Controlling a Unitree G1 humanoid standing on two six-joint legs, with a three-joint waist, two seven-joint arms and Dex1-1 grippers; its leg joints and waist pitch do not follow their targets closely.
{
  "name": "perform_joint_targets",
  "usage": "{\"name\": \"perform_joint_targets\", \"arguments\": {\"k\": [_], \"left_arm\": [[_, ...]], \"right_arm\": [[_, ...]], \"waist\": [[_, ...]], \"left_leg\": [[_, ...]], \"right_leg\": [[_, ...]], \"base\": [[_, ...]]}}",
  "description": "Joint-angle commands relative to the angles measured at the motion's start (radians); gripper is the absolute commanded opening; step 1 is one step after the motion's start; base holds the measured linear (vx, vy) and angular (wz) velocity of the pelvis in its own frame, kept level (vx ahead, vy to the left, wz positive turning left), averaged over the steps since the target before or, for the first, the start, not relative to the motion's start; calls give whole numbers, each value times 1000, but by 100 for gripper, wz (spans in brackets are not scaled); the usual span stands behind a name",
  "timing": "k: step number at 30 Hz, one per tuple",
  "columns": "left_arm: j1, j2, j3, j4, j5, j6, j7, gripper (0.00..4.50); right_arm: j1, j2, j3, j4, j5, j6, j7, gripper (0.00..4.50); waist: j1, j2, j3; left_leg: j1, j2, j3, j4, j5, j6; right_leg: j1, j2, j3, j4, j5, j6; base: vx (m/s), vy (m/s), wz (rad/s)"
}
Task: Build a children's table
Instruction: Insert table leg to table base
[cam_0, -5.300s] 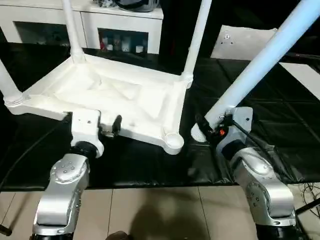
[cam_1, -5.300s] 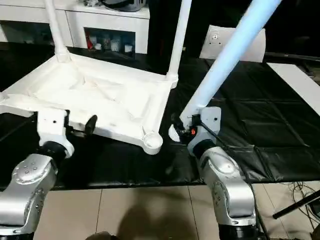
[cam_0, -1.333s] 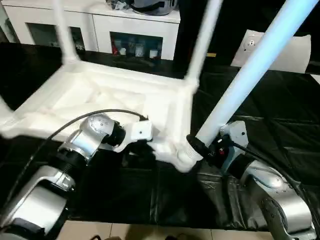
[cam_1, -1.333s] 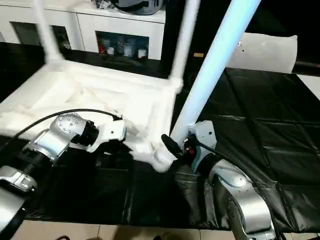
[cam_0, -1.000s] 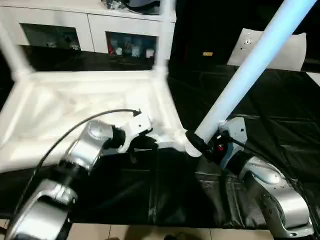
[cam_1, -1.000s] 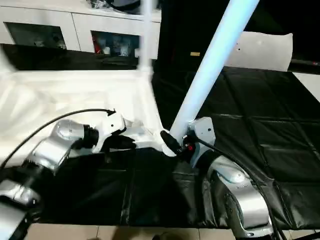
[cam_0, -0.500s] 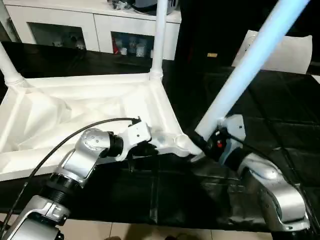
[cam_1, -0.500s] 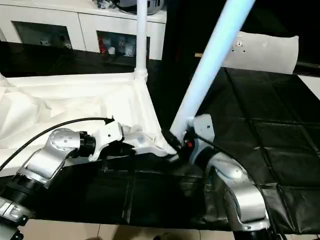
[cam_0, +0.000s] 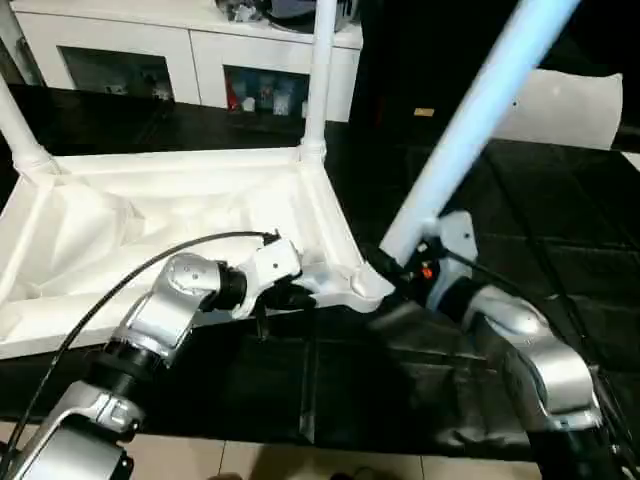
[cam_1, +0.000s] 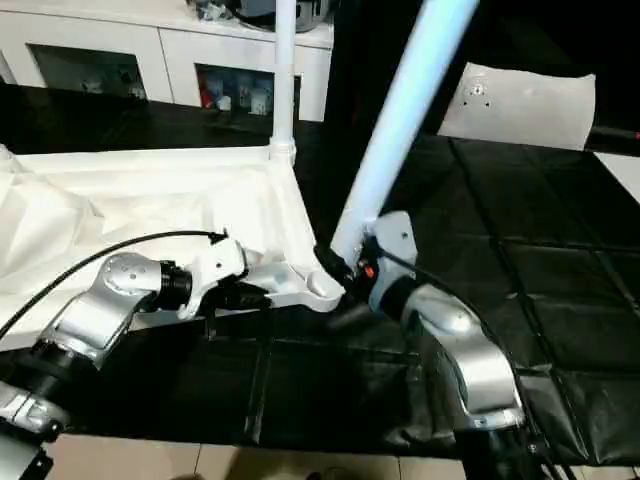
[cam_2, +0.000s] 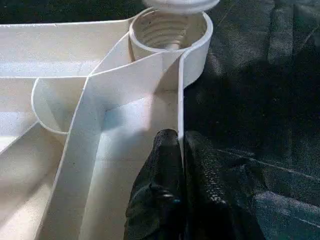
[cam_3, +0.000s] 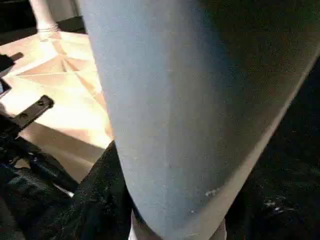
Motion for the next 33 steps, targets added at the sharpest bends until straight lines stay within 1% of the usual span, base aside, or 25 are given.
{"name": "perform_joint_targets", "arguments": {"k": [1,2,3,4,5,6,7,8,9,10,11,13,16,17,19,22,23,24,26,27,31,33], "left_arm": [[-2,10,-12,44,19,-10,-2,0],[-5,12,-15,47,16,-15,-15,0],[-8,15,-17,48,11,-20,-34,0],[-11,19,-20,48,8,-19,-51,0],[-14,29,-28,46,8,-27,-76,0],[-15,32,-31,45,8,-30,-83,0],[-16,39,-35,44,8,-36,-99,0],[-17,41,-36,44,9,-33,-102,0],[-23,49,-41,51,15,-52,-111,0],[-24,50,-41,53,16,-56,-112,0],[-27,54,-41,58,16,-59,-115,0],[-30,59,-40,62,12,-59,-126,0],[-35,69,-40,62,13,-73,-143,0],[-37,69,-37,63,12,-70,-144,0],[-37,71,-35,61,9,-72,-153,0],[-36,78,-34,57,4,-72,-167,0],[-36,84,-37,57,4,-77,-176,0],[-36,87,-37,57,3,-78,-180,0],[-38,91,-38,58,2,-80,-184,0],[-41,92,-38,63,1,-82,-186,0],[-50,92,-37,71,3,-89,-188,0],[-53,91,-36,73,4,-90,-189,0]], "right_arm": [[-27,1,14,33,-3,8,24,192],[-35,4,17,46,-2,-3,35,192],[-44,8,19,62,0,-14,47,192],[-54,9,24,80,0,-24,61,192],[-67,5,34,98,2,-25,86,192],[-70,2,38,102,4,-22,95,192],[-77,-6,49,108,9,-12,117,192],[-79,-12,56,110,9,-9,128,192],[-83,-20,72,114,0,-10,143,192],[-84,-21,74,116,-2,-10,145,192],[-87,-21,77,123,-10,-15,145,192],[-95,-19,77,141,-17,-26,143,192],[-106,-22,78,164,-26,-26,152,192],[-107,-26,81,169,-30,-25,157,192],[-109,-31,86,175,-36,-25,165,192],[-109,-43,96,180,-41,-22,179,192],[-109,-48,99,182,-41,-20,185,192],[-108,-52,99,181,-40,-14,188,192],[-108,-58,100,181,-38,-11,196,192],[-106,-65,102,178,-42,-7,205,192],[-99,-74,96,173,-41,-2,214,192],[-96,-75,94,169,-37,0,215,192]], "waist": [[5,3,-61],[5,3,-60],[6,0,-60],[6,1,-60],[5,-5,-61],[6,-1,-62],[7,-2,-62],[6,-5,-62],[8,-3,-62],[7,-3,-62],[7,-6,-62],[8,-9,-62],[8,-9,-61],[8,-12,-60],[9,-13,-61],[8,-14,-61],[10,-12,-61],[9,-15,-62],[10,-15,-62],[10,-13,-63],[11,-12,-63],[10,-14,-63]], "left_leg": [[-10,93,-33,-81,-41,37],[-8,94,-32,-81,-42,36],[-10,94,-32,-81,-45,38],[-11,95,-33,-81,-44,36],[-12,95,-33,-81,-42,35],[-12,94,-33,-81,-33,36],[-10,96,-32,-80,-24,39],[-11,96,-31,-81,-20,42],[-10,96,-31,-80,-15,44],[-11,96,-31,-81,-13,46],[-10,98,-31,-81,-14,46],[-10,97,-29,-81,-16,41],[-9,98,-31,-83,-31,30],[-7,98,-31,-83,-34,26],[-6,100,-32,-83,-31,21],[-6,101,-32,-84,-33,19],[-5,100,-31,-83,-37,17],[-7,100,-31,-83,-38,16],[-6,99,-31,-83,-40,17],[-7,100,-31,-83,-41,16],[-7,100,-32,-83,-44,15],[-7,100,-32,-84,-45,13]], "right_leg": [[54,-131,76,-80,-275,-172],[52,-129,76,-80,-275,-174],[54,-131,76,-81,-281,-172],[55,-131,75,-79,-280,-173],[56,-132,75,-80,-285,-171],[57,-131,75,-77,-277,-171],[54,-131,75,-75,-262,-174],[55,-130,75,-74,-254,-175],[54,-130,74,-72,-239,-178],[54,-130,74,-73,-238,-178],[54,-131,74,-72,-235,-179],[53,-132,74,-75,-253,-175],[51,-131,73,-76,-275,-169],[50,-131,74,-76,-281,-165],[50,-132,74,-74,-266,-170],[51,-132,75,-72,-248,-177],[51,-133,75,-73,-248,-179],[53,-133,76,-72,-246,-179],[53,-133,75,-74,-253,-177],[53,-132,75,-74,-255,-175],[53,-133,75,-75,-261,-173],[53,-132,74,-75,-263,-173]], "base": [[0,0,0],[0,0,0],[0,0,0],[0,0,0],[0,0,0],[0,0,0],[0,0,0],[0,0,0],[0,0,0],[0,0,0],[0,0,0],[0,0,0],[0,0,0],[0,0,0],[0,0,0],[0,0,0],[0,0,0],[0,0,0],[0,0,0],[0,0,0],[0,0,0],[0,0,0]]}}
